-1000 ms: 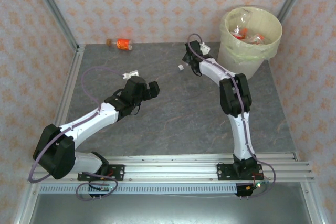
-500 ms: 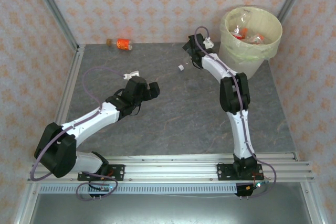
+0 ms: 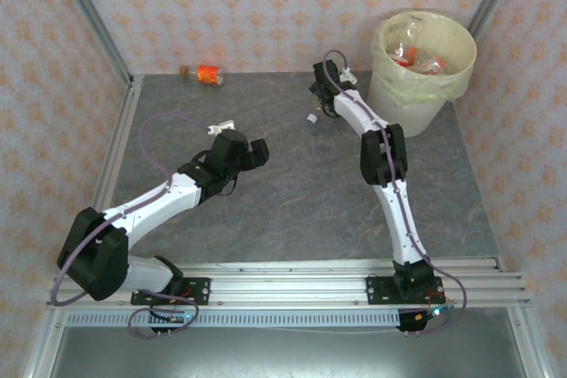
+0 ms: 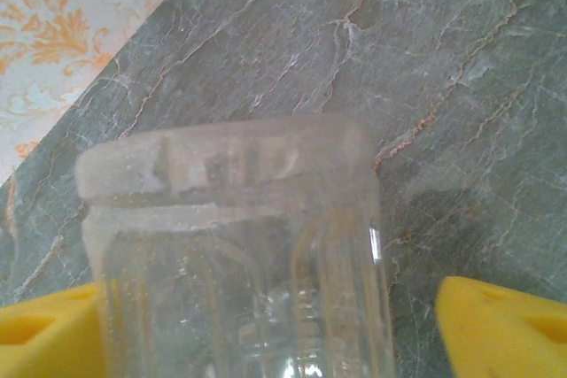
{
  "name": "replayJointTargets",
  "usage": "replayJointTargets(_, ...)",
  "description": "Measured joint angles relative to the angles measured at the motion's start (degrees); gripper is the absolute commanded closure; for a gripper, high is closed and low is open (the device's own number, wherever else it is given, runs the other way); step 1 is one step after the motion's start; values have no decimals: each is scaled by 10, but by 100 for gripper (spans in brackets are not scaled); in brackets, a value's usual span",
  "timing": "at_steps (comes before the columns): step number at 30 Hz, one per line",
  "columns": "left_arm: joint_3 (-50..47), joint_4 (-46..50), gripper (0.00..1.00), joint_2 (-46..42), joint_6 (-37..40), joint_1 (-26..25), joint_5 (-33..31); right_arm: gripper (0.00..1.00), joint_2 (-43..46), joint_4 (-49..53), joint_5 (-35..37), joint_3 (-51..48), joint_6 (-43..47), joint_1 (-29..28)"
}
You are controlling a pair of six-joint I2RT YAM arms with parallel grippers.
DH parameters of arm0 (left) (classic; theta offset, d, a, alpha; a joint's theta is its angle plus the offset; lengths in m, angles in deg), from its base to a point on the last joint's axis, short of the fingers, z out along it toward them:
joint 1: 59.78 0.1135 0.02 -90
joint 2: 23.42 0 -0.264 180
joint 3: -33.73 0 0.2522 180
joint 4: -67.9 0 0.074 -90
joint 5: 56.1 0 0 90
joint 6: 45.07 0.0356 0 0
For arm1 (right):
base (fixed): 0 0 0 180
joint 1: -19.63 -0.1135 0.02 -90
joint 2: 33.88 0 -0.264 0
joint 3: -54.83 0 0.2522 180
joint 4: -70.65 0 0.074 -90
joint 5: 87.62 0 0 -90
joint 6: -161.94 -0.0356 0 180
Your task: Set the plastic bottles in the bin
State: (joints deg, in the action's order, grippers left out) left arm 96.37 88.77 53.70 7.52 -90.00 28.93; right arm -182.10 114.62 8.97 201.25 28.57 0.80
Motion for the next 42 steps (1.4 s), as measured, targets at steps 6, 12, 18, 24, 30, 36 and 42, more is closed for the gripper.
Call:
replayJointTargets(6, 0, 0, 0, -1, 0, 0, 0, 38, 15, -30, -10, -48, 31, 3)
replayJointTargets(12, 0, 0, 0, -4, 0, 0, 0, 47, 122, -87, -44, -203, 82, 8)
replayJointTargets(18, 1, 0, 0, -6, -3, 0, 14, 52, 282, -161, -108, -338, 160, 9)
replayJointTargets(24, 1, -17, 0, -6, -26, 0, 39, 53, 427, -189, -189, -377, 243, 13)
replayJointTargets(30, 4, -78, 0, 3, -36, 3, 119, 57, 520, -189, -271, -377, 308, 51)
replayJointTargets(36, 32, -129, 0, 38, -34, -8, 182, 57, 553, -179, -313, -377, 336, 112)
replayJointTargets(42, 79, -142, 0, 52, -12, -50, 211, 58, 554, -145, -345, -352, 342, 187)
